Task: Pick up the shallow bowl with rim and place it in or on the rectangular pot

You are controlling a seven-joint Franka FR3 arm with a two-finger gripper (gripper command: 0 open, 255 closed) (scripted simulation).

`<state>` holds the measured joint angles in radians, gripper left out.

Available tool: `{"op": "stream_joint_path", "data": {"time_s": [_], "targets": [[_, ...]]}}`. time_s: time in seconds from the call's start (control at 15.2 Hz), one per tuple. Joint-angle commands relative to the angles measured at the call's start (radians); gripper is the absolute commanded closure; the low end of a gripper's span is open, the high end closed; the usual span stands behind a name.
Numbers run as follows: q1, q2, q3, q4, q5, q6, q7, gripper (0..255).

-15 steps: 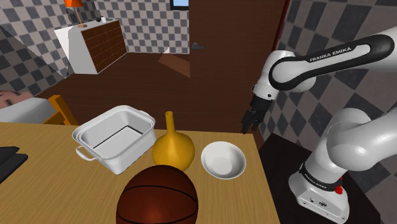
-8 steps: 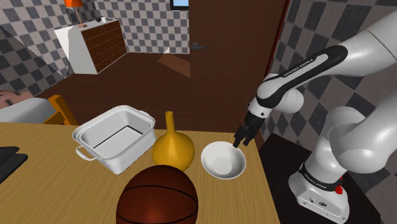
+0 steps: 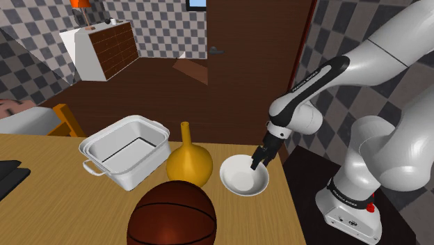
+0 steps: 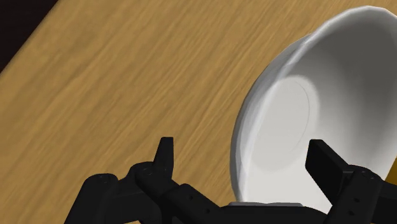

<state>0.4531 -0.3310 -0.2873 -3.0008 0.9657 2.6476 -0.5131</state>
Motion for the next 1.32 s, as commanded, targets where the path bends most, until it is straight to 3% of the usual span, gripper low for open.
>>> {"op": "stream_joint_path", "data": {"time_s": [0.0, 0.33, 0.4, 0.99, 1.25], "targets": [[0.008, 0.008, -0.002, 0.002, 0.015, 0.005, -0.010, 0], [0.008, 0.008, -0.002, 0.002, 0.015, 0.005, -0.010, 0], [0.008, 0.008, -0.002, 0.002, 0.015, 0.005, -0.010, 255], [0.008, 0.008, -0.002, 0.002, 0.015, 0.005, -0.010, 255], [-0.060, -0.086, 0.039, -0.016, -0.117, -0.044, 0.115, 255]]}}
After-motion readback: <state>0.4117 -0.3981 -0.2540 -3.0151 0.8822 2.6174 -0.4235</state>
